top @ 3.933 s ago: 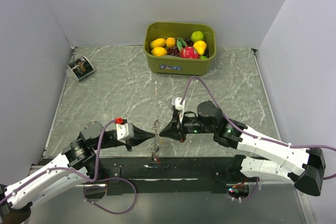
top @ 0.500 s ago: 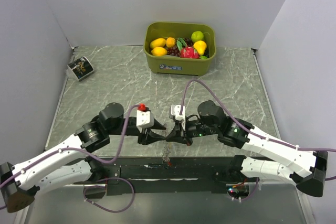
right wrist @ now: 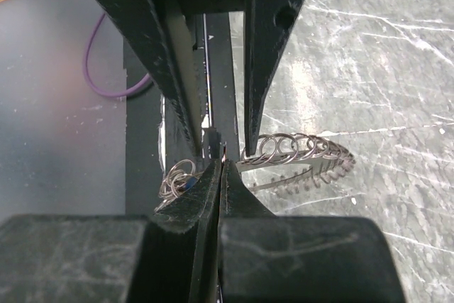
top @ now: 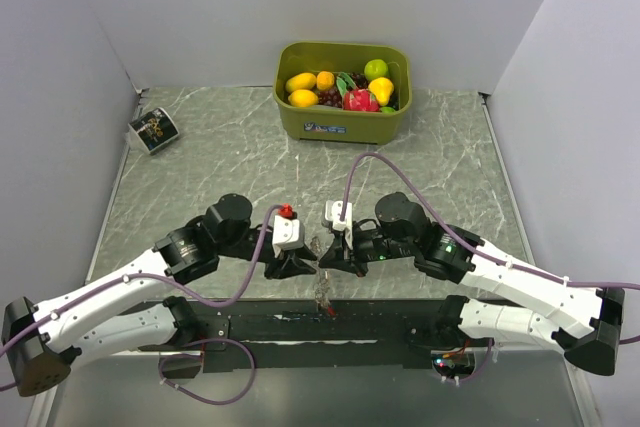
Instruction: Put the keys on the keyring
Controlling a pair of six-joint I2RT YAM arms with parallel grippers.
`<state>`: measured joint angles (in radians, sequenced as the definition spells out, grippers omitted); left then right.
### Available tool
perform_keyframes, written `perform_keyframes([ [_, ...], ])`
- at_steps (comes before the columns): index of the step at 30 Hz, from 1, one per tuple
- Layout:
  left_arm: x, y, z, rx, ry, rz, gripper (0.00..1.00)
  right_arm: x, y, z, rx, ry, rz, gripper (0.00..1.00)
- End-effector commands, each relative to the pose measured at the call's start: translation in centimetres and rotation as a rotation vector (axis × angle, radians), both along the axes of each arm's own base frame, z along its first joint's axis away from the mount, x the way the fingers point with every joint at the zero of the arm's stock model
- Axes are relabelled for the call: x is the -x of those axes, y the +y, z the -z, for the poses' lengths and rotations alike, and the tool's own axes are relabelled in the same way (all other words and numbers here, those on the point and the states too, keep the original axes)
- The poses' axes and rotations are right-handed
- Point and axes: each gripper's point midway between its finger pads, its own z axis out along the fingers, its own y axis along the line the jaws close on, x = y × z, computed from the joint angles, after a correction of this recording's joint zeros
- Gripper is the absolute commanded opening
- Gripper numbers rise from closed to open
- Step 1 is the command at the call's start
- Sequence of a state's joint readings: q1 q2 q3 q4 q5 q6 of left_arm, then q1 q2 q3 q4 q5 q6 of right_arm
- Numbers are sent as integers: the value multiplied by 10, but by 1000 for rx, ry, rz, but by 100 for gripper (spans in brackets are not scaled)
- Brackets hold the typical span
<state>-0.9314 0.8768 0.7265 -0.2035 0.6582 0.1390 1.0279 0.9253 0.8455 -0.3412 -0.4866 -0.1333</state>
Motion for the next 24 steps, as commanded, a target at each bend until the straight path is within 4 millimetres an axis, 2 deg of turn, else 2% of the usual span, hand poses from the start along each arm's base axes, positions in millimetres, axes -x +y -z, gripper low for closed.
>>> perform_keyframes([
  [1, 1, -10, -19, 48, -40, 46, 33, -3, 6, -31, -88, -68, -10, 0],
  [3, -1, -11, -19, 47, -42, 45, 30, -2, 6, -31, -88, -69, -12, 0],
  [6, -2, -12, -19, 43, -50, 45, 19, -2, 6, -32, -88, -73, -9, 0],
  [8, -2, -12, -21, 48, -56, 49, 4, -3, 5, -31, -88, -70, -9, 0],
  [9, -2, -12, -21, 47, -53, 50, 1, -2, 6, -31, -89, -67, -9, 0],
  [16, -2, -13, -31, 126, -70, 32, 1, -2, 6, -34, -120, -46, 13, 1],
  [17, 0, -13, -32, 140, -71, 30, 1, -5, 6, -35, -124, -43, 39, 10],
  [18, -1, -11, -34, 158, -82, 16, 1, -7, 4, -39, -142, -51, 54, 15],
  [19, -2, -11, -38, 180, -96, 8, 1, -9, 3, -40, -148, -53, 74, 26],
  [20, -2, -9, -33, 181, -97, 3, 1, -11, 2, -43, -163, -38, 102, 30],
  [21, -3, -8, -42, 219, -124, -12, 1, -14, 0, -52, -195, -50, 124, 35],
  [22, -4, -6, -44, 233, -131, -20, 1, -14, -1, -54, -208, -48, 135, 46],
  [23, -4, -5, -40, 240, -133, -27, 1, -13, -2, -58, -226, -42, 144, 50],
  [24, -2, -3, -48, 277, -157, -31, 1, -14, -5, -66, -252, -58, 153, 53],
])
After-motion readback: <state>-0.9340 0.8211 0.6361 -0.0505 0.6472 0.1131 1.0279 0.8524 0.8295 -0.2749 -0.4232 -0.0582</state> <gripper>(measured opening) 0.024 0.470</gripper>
